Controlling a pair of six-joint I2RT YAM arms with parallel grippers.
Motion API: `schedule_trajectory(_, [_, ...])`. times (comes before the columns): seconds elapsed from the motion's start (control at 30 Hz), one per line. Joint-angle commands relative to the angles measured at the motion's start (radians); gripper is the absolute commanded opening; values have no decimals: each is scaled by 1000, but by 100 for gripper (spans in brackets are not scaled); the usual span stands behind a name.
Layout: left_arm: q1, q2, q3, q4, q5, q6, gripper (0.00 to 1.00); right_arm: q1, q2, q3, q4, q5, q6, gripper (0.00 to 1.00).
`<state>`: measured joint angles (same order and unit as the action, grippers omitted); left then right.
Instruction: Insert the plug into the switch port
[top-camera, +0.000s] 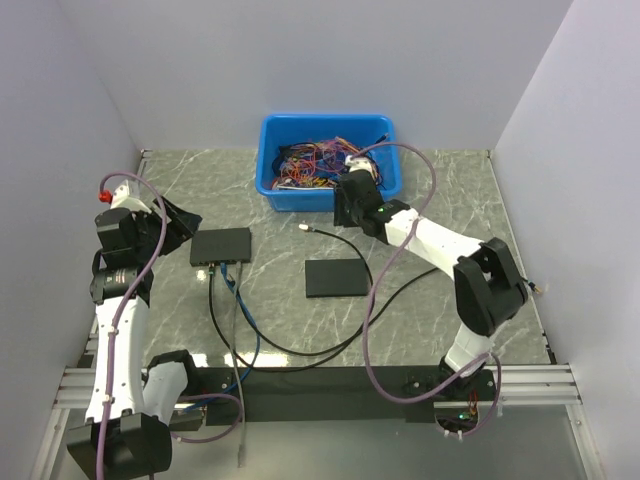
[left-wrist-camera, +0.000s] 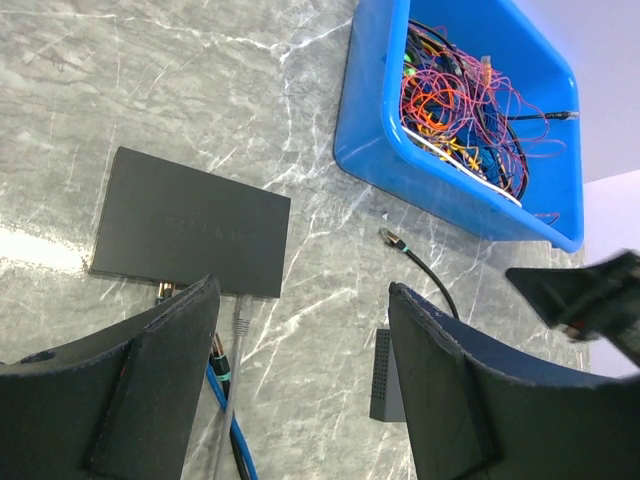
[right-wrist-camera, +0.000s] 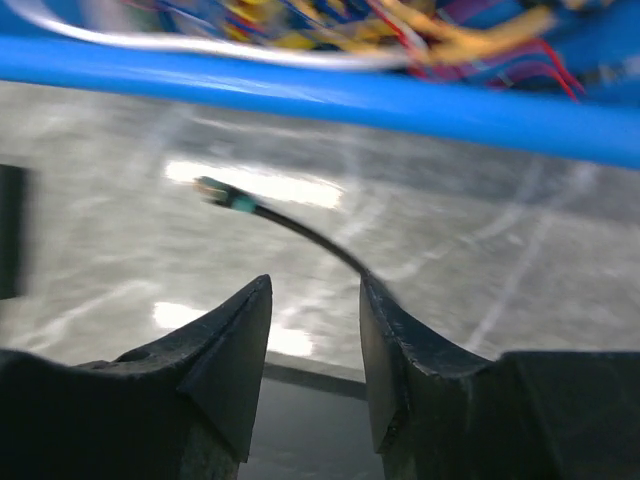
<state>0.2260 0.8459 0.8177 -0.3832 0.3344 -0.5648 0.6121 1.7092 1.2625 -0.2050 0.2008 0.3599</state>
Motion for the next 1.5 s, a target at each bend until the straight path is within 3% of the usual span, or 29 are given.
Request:
schedule_trajectory(0.0, [4, -25, 8, 17, -8, 14, 74, -17, 66, -9, -96, 23, 19, 48])
schedule_trajectory(0.6, [4, -21, 3, 15, -9, 13, 74, -21, 233, -57, -157, 29, 60, 55])
schedule_trajectory(0.8, [4, -18, 5, 14, -6, 13, 74, -25, 273, -58, -165, -40, 76, 26])
schedule_trajectory(0.9, [4, -19, 3, 12, -9, 13, 74, -25, 296, -55, -172, -44, 71, 0])
schedule_trajectory(1.07, [4, -19, 3, 12, -12, 14, 74, -25, 284, -55, -151, -44, 42, 0])
schedule_trajectory(1.47, [4, -25, 0, 43, 17, 2, 74, 55, -63, -37, -131, 107, -58, 0])
